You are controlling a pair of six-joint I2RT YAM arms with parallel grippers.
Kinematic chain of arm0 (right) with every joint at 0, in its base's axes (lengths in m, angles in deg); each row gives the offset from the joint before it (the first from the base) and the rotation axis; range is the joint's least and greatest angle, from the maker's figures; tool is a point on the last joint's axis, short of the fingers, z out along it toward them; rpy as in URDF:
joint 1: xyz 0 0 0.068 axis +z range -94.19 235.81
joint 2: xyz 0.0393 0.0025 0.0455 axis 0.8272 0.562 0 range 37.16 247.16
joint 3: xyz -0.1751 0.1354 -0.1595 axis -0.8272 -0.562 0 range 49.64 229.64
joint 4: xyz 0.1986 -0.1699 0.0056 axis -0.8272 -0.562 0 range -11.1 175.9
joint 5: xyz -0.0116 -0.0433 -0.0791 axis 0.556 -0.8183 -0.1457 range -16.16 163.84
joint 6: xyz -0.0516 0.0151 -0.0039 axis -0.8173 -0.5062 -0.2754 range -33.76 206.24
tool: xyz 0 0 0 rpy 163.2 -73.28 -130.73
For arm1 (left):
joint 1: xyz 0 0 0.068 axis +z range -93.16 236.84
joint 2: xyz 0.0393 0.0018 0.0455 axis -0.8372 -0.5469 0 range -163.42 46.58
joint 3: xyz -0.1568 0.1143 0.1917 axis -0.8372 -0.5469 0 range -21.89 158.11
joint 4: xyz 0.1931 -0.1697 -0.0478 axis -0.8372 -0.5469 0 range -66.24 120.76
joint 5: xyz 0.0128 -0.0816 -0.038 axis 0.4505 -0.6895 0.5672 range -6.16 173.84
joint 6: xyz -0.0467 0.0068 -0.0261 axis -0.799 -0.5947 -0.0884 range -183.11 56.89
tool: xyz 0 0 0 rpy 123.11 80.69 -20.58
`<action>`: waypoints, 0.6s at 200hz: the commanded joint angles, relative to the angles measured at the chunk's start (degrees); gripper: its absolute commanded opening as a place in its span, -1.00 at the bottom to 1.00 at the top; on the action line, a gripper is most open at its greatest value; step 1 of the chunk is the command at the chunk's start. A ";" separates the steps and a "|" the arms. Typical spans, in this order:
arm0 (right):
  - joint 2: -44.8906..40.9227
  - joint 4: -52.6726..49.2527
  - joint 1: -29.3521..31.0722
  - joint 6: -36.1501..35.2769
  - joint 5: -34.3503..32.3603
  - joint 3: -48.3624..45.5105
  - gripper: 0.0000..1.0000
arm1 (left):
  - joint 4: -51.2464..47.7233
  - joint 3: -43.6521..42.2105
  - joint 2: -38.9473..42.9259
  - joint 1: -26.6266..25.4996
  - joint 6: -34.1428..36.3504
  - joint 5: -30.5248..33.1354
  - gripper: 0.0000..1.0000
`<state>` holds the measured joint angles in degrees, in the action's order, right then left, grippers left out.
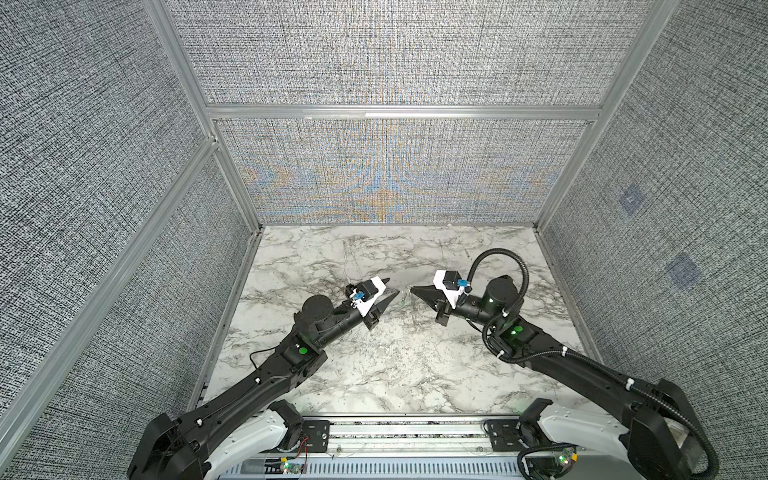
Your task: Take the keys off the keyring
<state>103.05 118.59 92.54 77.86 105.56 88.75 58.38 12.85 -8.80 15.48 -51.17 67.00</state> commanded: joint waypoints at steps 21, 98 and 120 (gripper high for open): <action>0.27 1.12 -0.01 0.05 4.57 0.77 -1.00 | -3.44 1.95 -1.10 0.92 -1.00 -6.94 -0.37; -0.07 1.73 0.00 1.18 6.84 0.51 -1.00 | -3.57 2.44 -2.57 1.20 -1.13 -10.84 -0.55; -0.04 1.34 0.00 1.08 7.29 0.57 -1.00 | -3.74 2.52 -2.55 1.25 -1.05 -11.19 -0.62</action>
<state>103.09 118.61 92.54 78.08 111.53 88.97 54.60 14.88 -11.29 16.55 -51.74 57.73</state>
